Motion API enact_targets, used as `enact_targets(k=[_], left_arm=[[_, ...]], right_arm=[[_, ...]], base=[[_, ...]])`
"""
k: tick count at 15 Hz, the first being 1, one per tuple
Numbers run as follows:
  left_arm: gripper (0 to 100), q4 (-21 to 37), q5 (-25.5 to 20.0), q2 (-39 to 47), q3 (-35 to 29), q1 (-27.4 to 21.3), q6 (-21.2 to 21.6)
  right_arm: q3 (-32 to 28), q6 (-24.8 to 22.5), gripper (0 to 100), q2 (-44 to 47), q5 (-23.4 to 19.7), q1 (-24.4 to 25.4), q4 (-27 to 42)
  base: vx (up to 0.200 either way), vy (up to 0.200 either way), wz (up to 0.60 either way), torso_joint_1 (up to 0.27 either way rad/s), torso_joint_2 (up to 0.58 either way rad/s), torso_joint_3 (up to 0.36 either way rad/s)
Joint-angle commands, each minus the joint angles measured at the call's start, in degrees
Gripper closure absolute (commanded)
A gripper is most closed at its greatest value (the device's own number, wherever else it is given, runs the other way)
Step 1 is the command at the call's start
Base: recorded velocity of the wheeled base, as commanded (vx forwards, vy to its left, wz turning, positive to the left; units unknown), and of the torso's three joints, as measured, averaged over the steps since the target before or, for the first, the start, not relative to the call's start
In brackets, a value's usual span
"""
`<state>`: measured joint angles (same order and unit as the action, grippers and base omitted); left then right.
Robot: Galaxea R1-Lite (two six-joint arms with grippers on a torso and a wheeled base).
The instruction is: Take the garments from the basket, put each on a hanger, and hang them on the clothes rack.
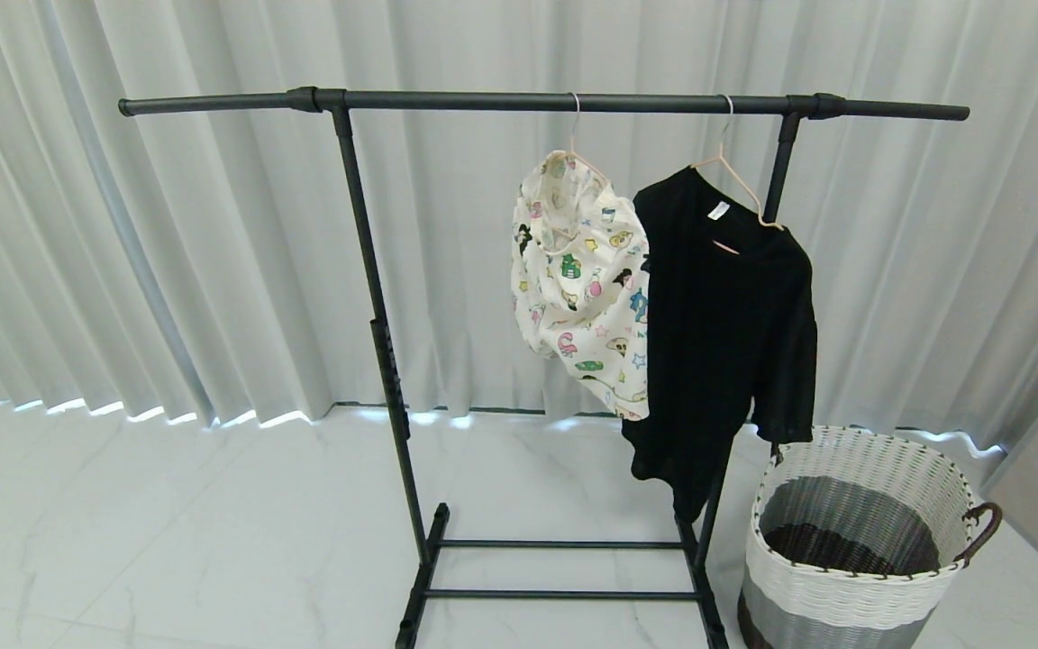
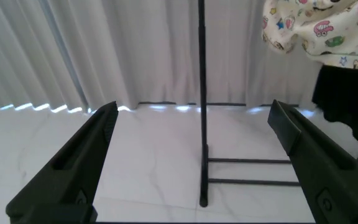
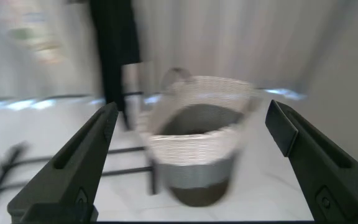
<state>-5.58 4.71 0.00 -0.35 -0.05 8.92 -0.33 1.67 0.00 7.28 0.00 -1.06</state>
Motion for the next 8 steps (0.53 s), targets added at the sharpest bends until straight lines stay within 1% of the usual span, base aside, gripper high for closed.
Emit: enact_targets(k=[1, 2, 3, 4, 6, 8], left_arm=[[0, 1.36, 0.92, 0.00, 0.35, 0.05, 0.31], [0, 2.24, -0.22, 0.09, 0.35, -0.04, -1.63], [0, 4.18, -2.60, 0.53, 0.35, -0.13, -6.64], [0, 5.93, -2.16, 0.70, 0.27, -0.13, -6.81], [0, 5.85, -2.16, 0.09, 0.27, -0.04, -6.99], [0, 5.76, -2.16, 0.09, 0.27, -0.04, -7.43]], right_arm=[[0.33, 0.00, 0, 0.09, 1.25, 0.00, -0.08], [0.33, 0.26, 0, 0.09, -0.07, 0.00, 1.06], [0.33, 0.35, 0, 0.35, -2.88, 0.00, 2.99], [0.33, 0.26, 0, 1.76, -2.88, 0.44, 2.82], [0.33, -0.26, 0, 2.90, -2.88, 1.14, 2.82], [0.33, -0.18, 0, 1.58, -2.88, 0.70, 2.82]], base=[[0.000, 0.000, 0.00, 0.000, 0.00, 0.000], [0.000, 0.000, 0.00, 0.000, 0.00, 0.000], [0.000, 0.000, 0.00, 0.000, 0.00, 0.000], [0.000, 0.000, 0.00, 0.000, 0.00, 0.000], [0.000, 0.000, 0.00, 0.000, 0.00, 0.000], [0.000, 0.000, 0.00, 0.000, 0.00, 0.000]])
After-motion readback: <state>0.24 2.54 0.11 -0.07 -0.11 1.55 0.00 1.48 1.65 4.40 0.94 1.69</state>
